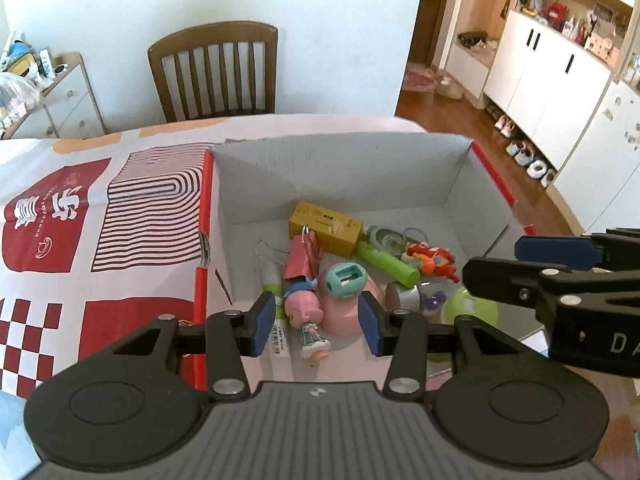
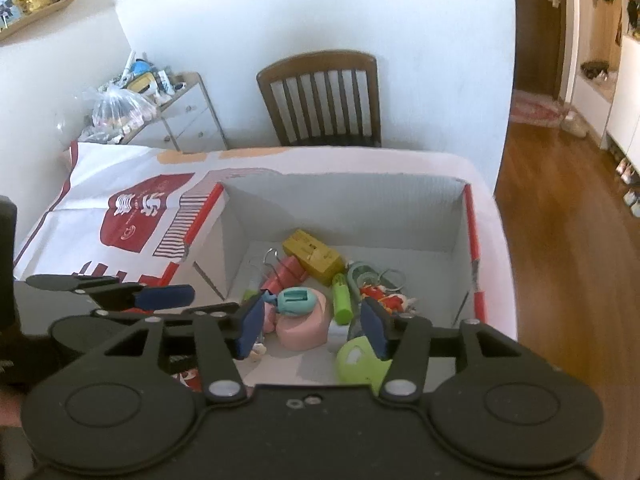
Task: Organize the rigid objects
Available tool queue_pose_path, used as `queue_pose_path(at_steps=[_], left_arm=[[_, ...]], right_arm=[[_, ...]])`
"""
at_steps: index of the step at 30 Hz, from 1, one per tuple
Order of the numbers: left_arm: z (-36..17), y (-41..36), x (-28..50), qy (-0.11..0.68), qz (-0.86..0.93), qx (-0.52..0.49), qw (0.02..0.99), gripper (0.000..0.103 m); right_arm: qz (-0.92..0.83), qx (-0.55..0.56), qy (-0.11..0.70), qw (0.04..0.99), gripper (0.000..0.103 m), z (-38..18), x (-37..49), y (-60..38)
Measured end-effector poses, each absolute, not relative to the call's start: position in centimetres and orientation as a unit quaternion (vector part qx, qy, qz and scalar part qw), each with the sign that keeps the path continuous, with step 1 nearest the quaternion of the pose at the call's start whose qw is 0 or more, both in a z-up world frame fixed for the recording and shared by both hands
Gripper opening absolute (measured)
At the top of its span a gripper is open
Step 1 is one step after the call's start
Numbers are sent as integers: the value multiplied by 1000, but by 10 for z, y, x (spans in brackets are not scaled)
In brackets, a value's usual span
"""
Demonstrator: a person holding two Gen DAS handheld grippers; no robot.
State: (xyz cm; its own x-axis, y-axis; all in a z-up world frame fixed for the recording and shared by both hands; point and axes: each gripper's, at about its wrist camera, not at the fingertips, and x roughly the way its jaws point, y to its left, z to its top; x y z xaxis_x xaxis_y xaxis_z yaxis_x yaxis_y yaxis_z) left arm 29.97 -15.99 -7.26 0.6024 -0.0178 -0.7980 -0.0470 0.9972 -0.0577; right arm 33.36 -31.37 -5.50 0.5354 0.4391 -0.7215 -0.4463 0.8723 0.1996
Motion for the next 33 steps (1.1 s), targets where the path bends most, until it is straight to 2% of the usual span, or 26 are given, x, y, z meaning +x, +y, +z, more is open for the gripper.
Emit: queue_pose_path(at_steps=[4,6,11,12,15,22,24,30,33], left_arm=[[-61,-157,289,430,6,-44,902,44],[-56,-156,284,423,6,-44,905,44],[-43,-154,269,402,-3,-51,914,44],[-41,-154,265,399,-4,-52,915,46],[-35,-153,255,386,-4,-55,921,68],[-27,-157,234,367,-12,-61,928,69],[-24,-159,226,359,-18,-57,931,76],[-16,-160,209,333,-34,-60,940,84],[-14,-159,203,318,-42,-60,945,92]], right_arm=[[247,-3,391,886,54,-46,323,-319],[248,-5,381,891,60,-42,316,-322],[252,-4,361,898,63,-34,300,-328],[253,-6,357,899,64,-33,297,-329],[255,-8,340,905,71,-31,286,-333],[254,-5,312,915,82,-24,269,-340],[255,-7,301,919,87,-22,263,-343],[261,-1,279,924,102,-20,249,-350],[260,2,270,927,103,-19,244,-352]])
